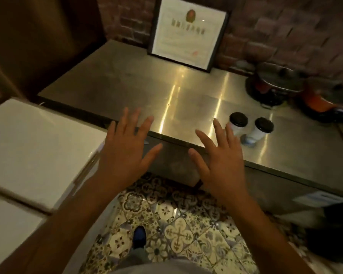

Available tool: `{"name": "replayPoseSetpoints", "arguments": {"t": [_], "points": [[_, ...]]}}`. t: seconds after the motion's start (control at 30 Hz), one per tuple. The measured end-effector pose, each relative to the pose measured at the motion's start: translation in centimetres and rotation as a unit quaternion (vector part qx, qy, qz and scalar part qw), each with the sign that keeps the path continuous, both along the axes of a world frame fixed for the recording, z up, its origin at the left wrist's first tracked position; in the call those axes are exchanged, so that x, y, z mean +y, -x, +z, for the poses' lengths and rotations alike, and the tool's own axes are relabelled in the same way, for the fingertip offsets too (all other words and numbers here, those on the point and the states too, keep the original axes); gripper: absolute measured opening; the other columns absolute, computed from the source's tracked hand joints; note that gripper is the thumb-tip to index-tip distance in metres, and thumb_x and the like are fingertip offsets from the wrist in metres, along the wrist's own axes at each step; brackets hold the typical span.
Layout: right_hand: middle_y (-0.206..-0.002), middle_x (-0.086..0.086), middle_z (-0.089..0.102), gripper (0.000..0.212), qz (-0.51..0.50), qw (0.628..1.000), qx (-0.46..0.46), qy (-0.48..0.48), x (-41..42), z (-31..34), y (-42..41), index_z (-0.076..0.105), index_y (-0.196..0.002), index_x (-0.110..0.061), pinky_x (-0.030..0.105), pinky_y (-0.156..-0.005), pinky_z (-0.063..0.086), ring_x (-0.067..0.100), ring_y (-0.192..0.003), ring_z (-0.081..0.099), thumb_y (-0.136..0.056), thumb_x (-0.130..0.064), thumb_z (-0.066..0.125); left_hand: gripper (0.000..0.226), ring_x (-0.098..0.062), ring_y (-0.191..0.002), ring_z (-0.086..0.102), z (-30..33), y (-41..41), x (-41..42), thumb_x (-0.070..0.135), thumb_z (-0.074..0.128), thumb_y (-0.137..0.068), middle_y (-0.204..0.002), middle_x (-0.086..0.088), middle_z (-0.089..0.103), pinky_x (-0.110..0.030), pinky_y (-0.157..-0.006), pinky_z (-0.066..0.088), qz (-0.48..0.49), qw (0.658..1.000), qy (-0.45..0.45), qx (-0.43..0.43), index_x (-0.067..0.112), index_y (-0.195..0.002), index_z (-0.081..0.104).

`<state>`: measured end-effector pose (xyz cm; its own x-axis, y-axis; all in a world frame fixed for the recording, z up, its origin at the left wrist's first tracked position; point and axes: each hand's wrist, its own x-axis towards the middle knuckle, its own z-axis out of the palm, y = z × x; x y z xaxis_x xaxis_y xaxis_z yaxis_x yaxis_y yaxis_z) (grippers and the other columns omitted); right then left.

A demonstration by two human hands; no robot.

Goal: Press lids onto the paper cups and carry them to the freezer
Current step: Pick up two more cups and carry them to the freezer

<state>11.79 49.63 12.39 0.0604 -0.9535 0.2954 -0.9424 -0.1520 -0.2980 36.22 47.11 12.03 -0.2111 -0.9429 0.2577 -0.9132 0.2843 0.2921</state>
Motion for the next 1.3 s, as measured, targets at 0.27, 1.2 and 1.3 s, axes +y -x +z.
{"name": "replayPoseSetpoints", "arguments": {"t": [0.27,1.2,1.3], "points": [[-0.167,0.011,0.034,0.056,-0.171,0.985,-0.012,0.009,-2.2,-1.9,8.1,0.054,-0.147,-0.032,0.060,-0.123,0.025,0.039,-0.158,0.019,-0.096,-0.055,0.049,0.078,-0.036,-0.159,0.009,-1.8,7.5,-9.9,0.070,0.025,-0.096,-0.171,-0.011,0.018,-0.061,-0.123,0.022,-0.141,0.989,-0.034,-0.025,0.025,-0.159,0.030],[-0.175,0.004,0.010,0.069,-0.140,0.968,-0.055,-0.200,-27.9,-11.9,35.8,0.033,-0.159,-0.041,0.055,-0.126,0.018,0.036,-0.161,0.006,-0.096,-0.055,0.057,0.081,-0.034,-0.159,0.003,-13.8,40.6,-33.1,0.066,0.053,-0.093,-0.173,-0.004,0.005,-0.054,-0.125,0.013,-0.210,0.950,-0.200,-0.118,0.035,-0.161,0.020],[-0.175,0.006,0.009,0.072,-0.136,0.965,-0.048,-0.219,-28.9,-13.0,36.1,0.034,-0.158,-0.040,0.056,-0.126,0.017,0.038,-0.160,0.005,-0.093,-0.058,0.060,0.083,-0.036,-0.159,0.000,-14.5,40.6,-33.1,0.061,0.057,-0.094,-0.173,-0.004,0.001,-0.057,-0.125,0.018,-0.212,0.937,-0.237,-0.144,0.037,-0.161,0.015]]}}
